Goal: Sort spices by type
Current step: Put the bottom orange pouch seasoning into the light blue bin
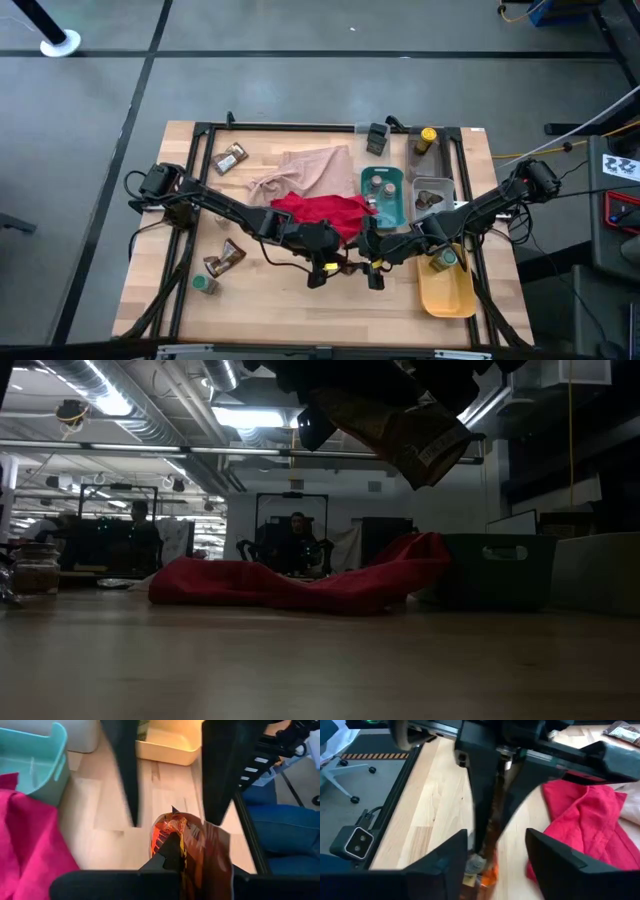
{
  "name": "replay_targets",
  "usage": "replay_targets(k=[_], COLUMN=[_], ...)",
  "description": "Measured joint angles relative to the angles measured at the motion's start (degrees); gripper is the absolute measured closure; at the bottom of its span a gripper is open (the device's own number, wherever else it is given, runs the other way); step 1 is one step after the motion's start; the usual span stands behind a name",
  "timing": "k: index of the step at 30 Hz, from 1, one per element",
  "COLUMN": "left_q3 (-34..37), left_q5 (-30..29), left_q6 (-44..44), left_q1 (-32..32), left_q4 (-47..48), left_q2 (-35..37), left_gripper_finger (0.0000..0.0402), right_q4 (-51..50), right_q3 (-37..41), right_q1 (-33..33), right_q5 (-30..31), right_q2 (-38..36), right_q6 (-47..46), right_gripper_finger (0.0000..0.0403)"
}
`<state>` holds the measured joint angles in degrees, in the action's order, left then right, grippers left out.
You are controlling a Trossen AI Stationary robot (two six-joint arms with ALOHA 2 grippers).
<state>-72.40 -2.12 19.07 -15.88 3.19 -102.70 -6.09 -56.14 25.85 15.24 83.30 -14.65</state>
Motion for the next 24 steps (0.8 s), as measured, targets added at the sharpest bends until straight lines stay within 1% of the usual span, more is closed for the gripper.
replay_targets(k=[3,7,12,14,17,24], left_q3=[0.0,-0.02,-0.04,-0.04,-0.04,0.02], left_q5=[-0.22,-0.23,-0.47,-0.68,-0.71,0.21], left_q6=[0.01,0.0,-0.04,-0.14,-0.22,0.02], left_q1=[0.0,0.0,-0.02,-0.26,-0.44,-1.06], left_q4=[-1.09,-1.62,-0.81,-0.35,-0.42,2.31], left_q2=[-0.01,-0.02,0.0,0.0,0.0,-0.1], left_gripper_finger=[0.0401,0.0401,0.0401,0.0401,0.0401,0.0401], right_q4=[0.25,1.84,2.83,2.77,2.85,3.37], right_q3=[-0.11,-0.09,-0.09,-0.04,-0.04,-0.07], right_q1=[0.0,0.0,0.0,-0.02,0.0,0.02], right_q5=[-0.8,-0.85,-0.83,-0.84,-0.87,-0.85], right_q2=[1.22,2.95,3.18,3.18,3.18,2.96], right_q6=[0.0,0.0,-0.15,-0.27,-0.26,0.24], right_gripper_finger=[0.0237,0.0265,0.0304,0.0314,0.0313,0.0265])
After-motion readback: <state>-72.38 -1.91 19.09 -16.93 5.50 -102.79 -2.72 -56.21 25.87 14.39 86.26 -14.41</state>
